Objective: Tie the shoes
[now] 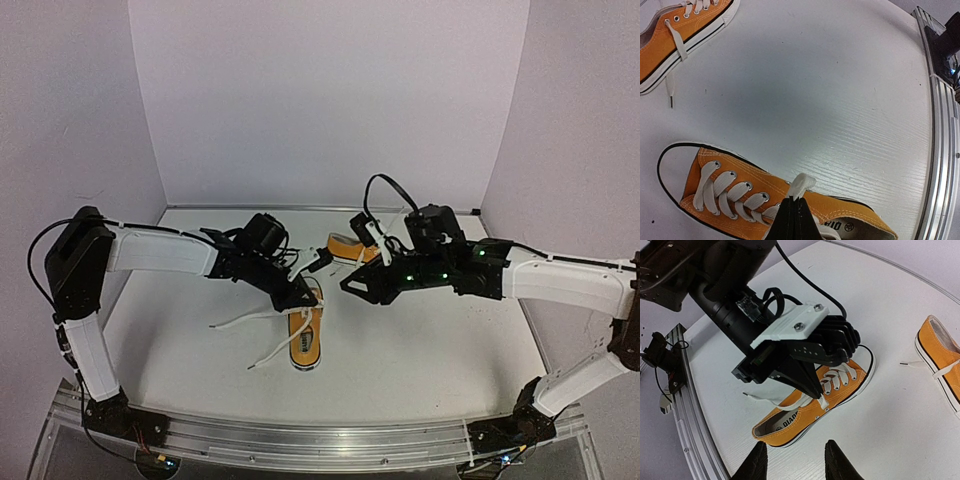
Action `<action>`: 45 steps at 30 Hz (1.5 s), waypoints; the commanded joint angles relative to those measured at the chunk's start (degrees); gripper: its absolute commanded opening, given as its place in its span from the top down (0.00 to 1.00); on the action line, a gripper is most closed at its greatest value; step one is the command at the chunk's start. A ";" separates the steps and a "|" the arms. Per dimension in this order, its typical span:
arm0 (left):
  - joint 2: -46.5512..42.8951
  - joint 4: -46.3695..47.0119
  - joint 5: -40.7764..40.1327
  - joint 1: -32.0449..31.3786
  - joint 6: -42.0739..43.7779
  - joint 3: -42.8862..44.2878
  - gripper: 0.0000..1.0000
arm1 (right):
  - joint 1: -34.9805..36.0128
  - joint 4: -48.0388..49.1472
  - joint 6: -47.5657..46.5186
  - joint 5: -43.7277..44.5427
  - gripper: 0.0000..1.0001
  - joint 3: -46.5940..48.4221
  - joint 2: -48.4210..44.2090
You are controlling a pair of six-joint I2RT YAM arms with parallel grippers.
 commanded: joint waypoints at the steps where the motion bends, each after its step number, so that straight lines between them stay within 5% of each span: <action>1: -5.39 -2.39 -4.17 0.30 1.96 -1.24 1.00 | -0.04 2.68 1.24 0.06 0.64 -0.27 0.35; 17: -6.40 7.60 -9.15 3.50 -4.90 -8.53 0.99 | 0.33 3.71 1.22 -0.53 0.71 0.03 3.40; 27: -1.08 9.46 -10.83 3.76 -9.85 -5.02 0.95 | 0.41 4.41 1.68 -0.68 0.72 -0.36 4.11; 36: -4.81 6.36 -15.94 3.99 -11.07 -6.58 0.65 | 0.43 4.41 1.64 -0.50 0.70 -0.70 3.95; 45: -14.71 -7.35 -25.19 6.97 -17.36 -9.96 0.36 | 0.39 4.41 1.74 -0.53 0.66 -0.87 3.56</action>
